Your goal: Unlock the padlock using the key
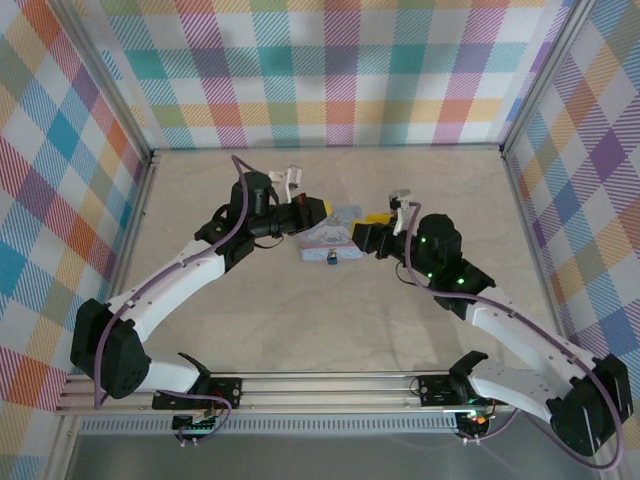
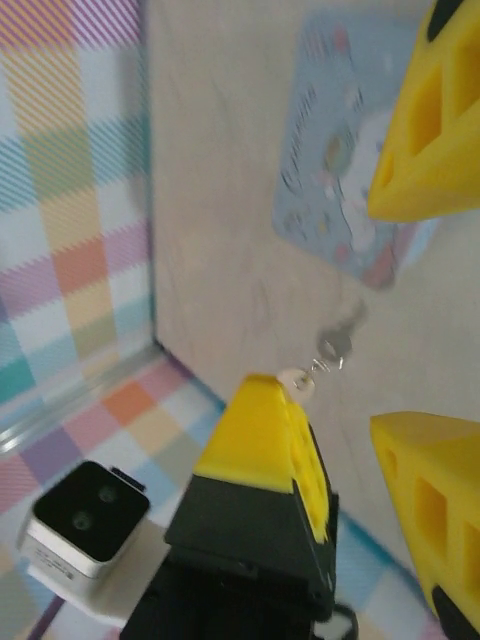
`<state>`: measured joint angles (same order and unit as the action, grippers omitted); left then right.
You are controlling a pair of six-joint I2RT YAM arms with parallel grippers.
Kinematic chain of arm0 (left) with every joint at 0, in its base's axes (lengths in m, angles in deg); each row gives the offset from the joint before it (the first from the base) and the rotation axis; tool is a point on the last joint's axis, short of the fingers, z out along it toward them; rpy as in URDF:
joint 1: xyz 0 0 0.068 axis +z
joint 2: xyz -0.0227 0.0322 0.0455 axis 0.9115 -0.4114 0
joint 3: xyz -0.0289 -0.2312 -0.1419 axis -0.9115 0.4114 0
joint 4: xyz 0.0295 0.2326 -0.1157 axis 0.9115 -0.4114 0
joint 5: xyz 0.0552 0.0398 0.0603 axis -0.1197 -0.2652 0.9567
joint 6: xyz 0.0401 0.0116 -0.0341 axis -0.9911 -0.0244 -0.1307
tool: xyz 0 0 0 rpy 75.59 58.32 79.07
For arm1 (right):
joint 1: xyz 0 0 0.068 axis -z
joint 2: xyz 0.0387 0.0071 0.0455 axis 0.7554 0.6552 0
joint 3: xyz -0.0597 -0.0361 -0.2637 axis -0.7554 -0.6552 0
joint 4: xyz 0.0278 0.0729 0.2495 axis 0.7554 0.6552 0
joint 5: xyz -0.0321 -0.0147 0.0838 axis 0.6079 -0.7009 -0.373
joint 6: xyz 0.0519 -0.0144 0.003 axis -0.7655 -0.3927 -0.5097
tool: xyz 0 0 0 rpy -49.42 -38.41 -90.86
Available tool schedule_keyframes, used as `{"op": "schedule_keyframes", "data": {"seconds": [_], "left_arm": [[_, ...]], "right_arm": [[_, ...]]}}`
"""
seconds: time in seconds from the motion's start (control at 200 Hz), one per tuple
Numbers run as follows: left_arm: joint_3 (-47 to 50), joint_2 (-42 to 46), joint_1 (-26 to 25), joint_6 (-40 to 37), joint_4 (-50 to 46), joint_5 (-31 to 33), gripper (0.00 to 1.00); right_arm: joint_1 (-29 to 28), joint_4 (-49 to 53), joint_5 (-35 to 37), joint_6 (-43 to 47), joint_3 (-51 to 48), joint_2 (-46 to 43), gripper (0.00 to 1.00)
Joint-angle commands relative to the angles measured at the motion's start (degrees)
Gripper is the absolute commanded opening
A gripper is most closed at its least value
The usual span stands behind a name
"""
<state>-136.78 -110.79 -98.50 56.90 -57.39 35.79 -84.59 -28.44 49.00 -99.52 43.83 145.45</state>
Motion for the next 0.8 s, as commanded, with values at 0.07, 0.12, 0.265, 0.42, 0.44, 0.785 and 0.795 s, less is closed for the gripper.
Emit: {"op": "schedule_keyframes", "data": {"seconds": [0.07, 0.12, 0.265, 0.42, 0.44, 0.785, 0.795], "left_arm": [[3.6, 2.7, -1.0, 1.2, 10.0, -1.1, 0.00], [4.1, 2.6, -1.3, 2.2, 11.3, -1.5, 0.00], [4.7, 2.0, -2.2, 4.3, 14.2, -3.0, 0.00], [4.8, 2.0, -3.3, 4.8, 15.1, -3.5, 0.00], [4.9, 2.1, -3.3, 4.8, 15.3, -3.4, 0.00], [5.3, 2.5, -3.8, 5.8, 16.3, -3.9, 0.00], [5.4, 2.5, -3.8, 5.9, 16.4, -4.0, 0.00]], "right_arm": [[1.3, -30.8, -13.1, -24.2, -7.3, 3.9, 0.54], [1.7, -34.7, -13.1, -26.7, -8.5, 4.8, 0.56], [2.8, -43.1, -14.3, -33.2, -9.9, 8.7, 0.60], [3.4, -49.4, -14.9, -36.9, -10.0, 11.5, 0.57], [3.4, -49.3, -15.1, -37.0, -9.8, 11.7, 0.55], [3.4, -50.4, -16.1, -37.3, -9.4, 12.8, 0.38], [3.4, -50.5, -16.1, -37.4, -9.4, 12.8, 0.38]]}}
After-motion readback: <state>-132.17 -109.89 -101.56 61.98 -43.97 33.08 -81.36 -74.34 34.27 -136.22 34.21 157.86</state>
